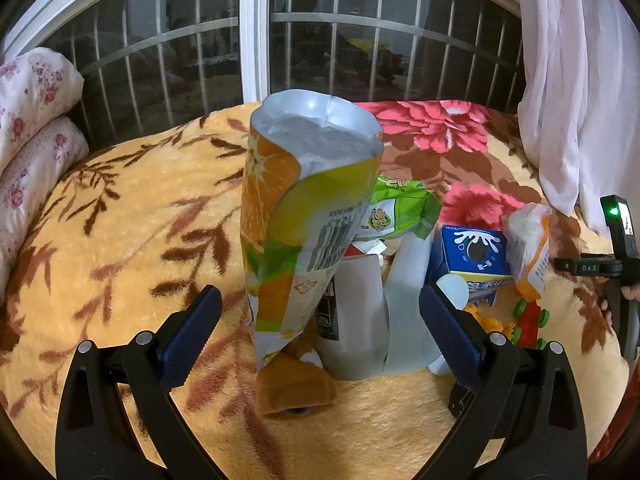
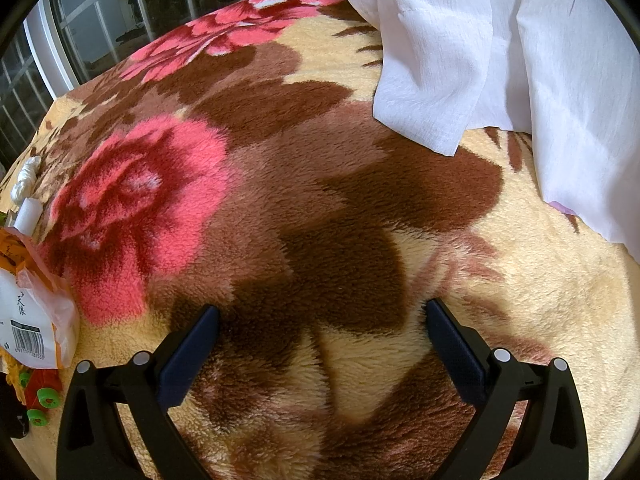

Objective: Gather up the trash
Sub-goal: 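Close the left gripper on the orange juice carton and lift it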

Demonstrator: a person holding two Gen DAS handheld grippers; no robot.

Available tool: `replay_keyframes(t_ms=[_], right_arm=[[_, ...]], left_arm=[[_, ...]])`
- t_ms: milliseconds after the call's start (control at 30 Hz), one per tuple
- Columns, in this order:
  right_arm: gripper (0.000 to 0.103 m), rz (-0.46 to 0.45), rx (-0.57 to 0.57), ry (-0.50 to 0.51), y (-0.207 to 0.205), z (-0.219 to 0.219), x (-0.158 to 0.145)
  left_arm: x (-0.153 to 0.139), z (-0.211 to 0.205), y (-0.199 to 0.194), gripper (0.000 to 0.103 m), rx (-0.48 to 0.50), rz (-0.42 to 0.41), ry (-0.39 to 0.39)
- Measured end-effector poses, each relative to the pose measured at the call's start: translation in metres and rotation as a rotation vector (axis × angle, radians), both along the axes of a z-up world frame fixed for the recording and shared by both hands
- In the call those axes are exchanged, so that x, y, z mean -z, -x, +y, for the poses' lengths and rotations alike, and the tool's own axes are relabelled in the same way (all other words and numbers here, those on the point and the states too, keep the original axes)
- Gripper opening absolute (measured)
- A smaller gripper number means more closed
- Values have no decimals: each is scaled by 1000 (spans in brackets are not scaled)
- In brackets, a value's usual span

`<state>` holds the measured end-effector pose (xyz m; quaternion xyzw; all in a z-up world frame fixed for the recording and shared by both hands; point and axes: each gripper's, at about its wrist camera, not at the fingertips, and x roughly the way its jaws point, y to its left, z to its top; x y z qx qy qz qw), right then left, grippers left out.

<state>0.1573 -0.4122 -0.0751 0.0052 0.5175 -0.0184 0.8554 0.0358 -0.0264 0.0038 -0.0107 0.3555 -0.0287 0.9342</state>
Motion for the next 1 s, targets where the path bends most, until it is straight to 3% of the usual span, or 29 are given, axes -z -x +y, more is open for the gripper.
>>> replay_keyframes(t_ms=[1000], right_arm=[[99,-1,0,-2,0,0,0]], left_arm=[[-2,6,-6,96,-15,-14,-8]])
